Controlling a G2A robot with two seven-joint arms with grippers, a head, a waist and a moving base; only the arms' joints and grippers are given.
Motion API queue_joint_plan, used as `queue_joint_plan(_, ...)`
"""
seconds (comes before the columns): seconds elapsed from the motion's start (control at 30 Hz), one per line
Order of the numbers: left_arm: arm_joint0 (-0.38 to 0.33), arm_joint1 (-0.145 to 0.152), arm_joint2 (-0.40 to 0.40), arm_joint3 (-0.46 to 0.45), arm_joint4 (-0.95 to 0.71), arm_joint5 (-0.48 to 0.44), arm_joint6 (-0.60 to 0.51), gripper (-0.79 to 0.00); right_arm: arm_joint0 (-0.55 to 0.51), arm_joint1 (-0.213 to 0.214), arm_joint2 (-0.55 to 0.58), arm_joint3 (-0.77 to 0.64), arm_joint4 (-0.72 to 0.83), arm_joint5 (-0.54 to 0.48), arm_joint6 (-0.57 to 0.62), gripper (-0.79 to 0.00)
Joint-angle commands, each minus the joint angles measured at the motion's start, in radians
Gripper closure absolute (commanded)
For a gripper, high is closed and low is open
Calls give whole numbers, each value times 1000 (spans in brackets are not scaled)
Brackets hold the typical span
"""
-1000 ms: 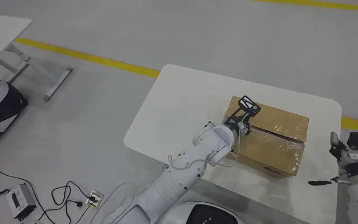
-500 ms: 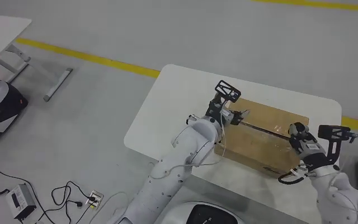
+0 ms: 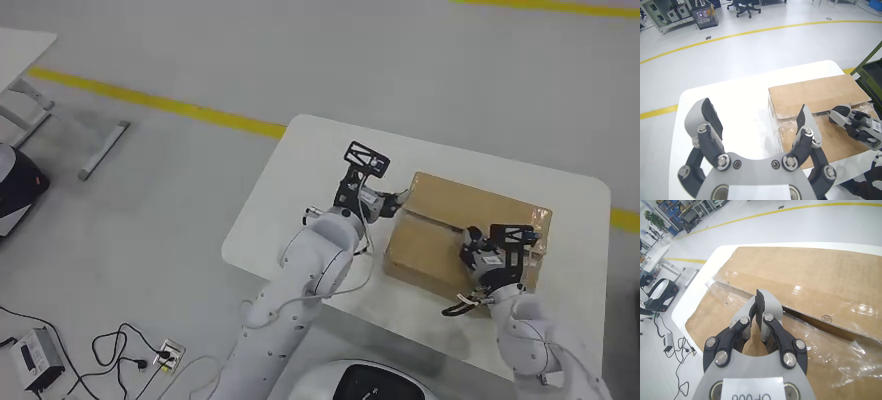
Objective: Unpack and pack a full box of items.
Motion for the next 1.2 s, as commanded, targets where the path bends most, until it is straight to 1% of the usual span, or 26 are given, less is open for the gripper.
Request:
queue_joint_plan(0.0,-1,0,8,3,-1,-4,0,-785,1,-1,5,-3,6,2,-11,0)
queue_joint_plan(0.1,-3,1,16,9,5,-11,-1,-785,-11,1,31,-45,18,-2,-37,0)
queue_joint_plan(0.23,-3,2,22,10,10,-14,-2,-785,-36,7,78,-81,0,21,-28,0)
queue_joint_plan(0.47,0,6,21,13,12,-17,-5,-785,-26,7,83,-17,-54,45,-13,0)
queue_joint_plan(0.7,3,9,17,12,15,-21,-11,-785,-3,1,71,24,-58,53,-24,0)
queue_joint_plan(0.8,4,10,15,12,13,-22,-13,-785,-1,0,76,17,-54,56,-33,0)
queue_joint_plan(1.0,3,13,12,11,14,-22,-20,-785,-23,4,112,-59,-65,56,-31,0)
queue_joint_plan(1.17,1,15,11,13,12,-27,-25,-785,-34,5,118,-29,-87,67,-27,0)
